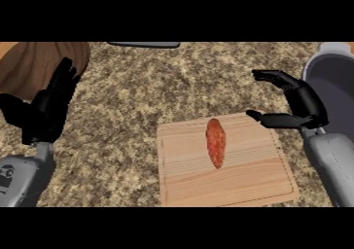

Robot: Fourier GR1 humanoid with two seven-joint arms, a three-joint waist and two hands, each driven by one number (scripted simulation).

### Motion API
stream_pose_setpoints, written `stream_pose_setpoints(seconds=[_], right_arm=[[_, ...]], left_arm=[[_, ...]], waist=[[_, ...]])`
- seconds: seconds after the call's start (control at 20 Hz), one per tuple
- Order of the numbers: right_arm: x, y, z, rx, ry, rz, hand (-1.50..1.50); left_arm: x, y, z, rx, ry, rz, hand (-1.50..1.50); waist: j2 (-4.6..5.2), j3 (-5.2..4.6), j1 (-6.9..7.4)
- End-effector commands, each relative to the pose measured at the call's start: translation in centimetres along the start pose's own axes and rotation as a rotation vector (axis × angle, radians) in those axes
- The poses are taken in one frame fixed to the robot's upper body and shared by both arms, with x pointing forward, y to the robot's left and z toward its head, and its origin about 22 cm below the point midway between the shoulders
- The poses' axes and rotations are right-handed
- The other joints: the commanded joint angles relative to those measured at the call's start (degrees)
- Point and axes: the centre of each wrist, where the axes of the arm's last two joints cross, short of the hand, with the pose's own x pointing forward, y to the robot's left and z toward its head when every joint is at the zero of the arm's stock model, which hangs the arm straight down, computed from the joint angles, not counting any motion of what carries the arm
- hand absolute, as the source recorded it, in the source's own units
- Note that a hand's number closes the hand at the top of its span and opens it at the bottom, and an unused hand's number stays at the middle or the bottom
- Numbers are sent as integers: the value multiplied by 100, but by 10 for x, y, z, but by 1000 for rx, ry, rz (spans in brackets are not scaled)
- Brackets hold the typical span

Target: Pick the sweet potato from the cutting board and place it in the pot

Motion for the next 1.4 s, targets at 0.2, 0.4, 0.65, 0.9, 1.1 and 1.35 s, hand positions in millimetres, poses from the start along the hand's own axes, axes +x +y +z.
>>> stream_pose_setpoints(seconds=[0.2,0.4,0.65,0.9,1.1,1.35], right_arm=[[-15,3,-41,198,-171,15,-150],[24,-29,-59,435,-47,163,-150],[50,0,-78,708,55,341,-150],[68,45,-91,864,110,508,-150],[61,90,-81,929,168,536,-150],[58,84,-62,932,208,502,-150]], left_arm=[[9,7,13,47,13,55,0],[5,4,13,74,5,53,0],[-7,24,13,95,10,27,0],[-4,4,14,87,7,37,0],[1,10,18,87,27,59,0],[0,25,19,66,12,53,0]], waist=[[-80,-1,-278],[-106,-11,-357],[-123,-21,-418],[-124,-13,-430],[-115,-9,-405],[-107,-7,-432]])
